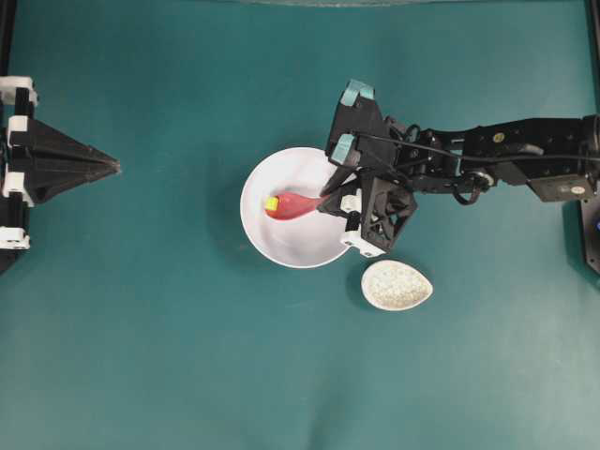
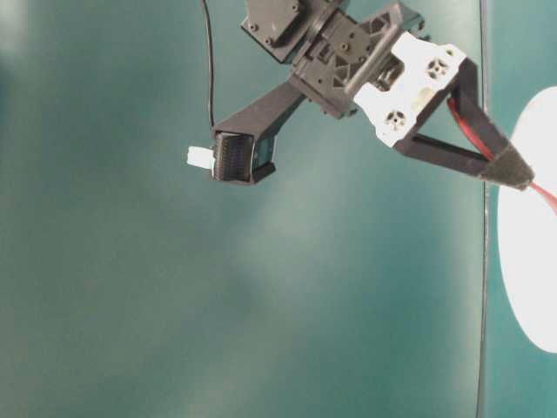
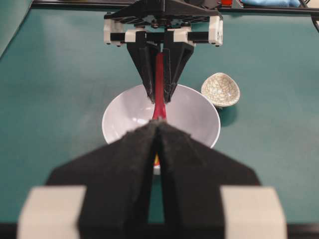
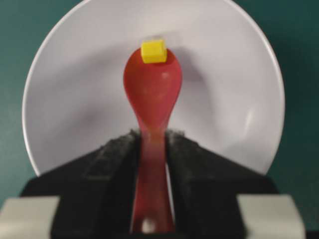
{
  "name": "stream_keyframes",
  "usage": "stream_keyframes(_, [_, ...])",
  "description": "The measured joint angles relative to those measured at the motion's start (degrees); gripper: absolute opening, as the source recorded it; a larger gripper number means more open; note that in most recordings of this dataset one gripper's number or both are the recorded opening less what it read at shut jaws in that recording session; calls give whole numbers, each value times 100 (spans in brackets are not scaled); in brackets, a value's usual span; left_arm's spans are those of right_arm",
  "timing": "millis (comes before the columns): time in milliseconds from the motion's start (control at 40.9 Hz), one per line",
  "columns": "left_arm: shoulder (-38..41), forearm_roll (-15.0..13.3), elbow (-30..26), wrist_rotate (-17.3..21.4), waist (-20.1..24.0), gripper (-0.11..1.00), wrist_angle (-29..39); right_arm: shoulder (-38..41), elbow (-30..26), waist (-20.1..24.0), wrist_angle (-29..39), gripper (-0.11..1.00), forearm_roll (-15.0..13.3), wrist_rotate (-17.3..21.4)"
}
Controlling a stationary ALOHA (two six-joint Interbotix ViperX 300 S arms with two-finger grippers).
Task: Scoop the yellow hexagonal prism block from the bowl with a spoon using the right arm.
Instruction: 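Tilt the spoon up along the bowl wall, keeping the block on it, then raise the spoon with the block out of the bowl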
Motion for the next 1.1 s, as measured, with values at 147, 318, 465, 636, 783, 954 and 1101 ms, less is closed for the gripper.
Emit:
stream_keyframes(147, [0, -9, 0, 0, 0, 4, 9, 0, 0, 9, 0, 25, 0, 0])
stream_keyframes(318, [0, 0, 0, -9, 0, 4, 0, -70, 0, 0, 0, 25, 0, 0])
stream_keyframes(465, [0, -9, 0, -9, 0, 4, 0, -176, 0, 9, 0, 25, -9, 0])
stream_keyframes(636, [-18, -9, 0, -35, 0, 4, 0, -334, 0, 9, 0, 25, 0, -35])
stream_keyframes(783, [-53, 0, 0, -44, 0, 4, 0, -536, 0, 9, -53, 25, -62, -62])
stream_keyframes(954, [-53, -9, 0, -53, 0, 4, 0, -896, 0, 9, -272, 25, -264, -62])
stream_keyframes(1101, [-53, -9, 0, -53, 0, 4, 0, -1169, 0, 9, -562, 25, -545, -62])
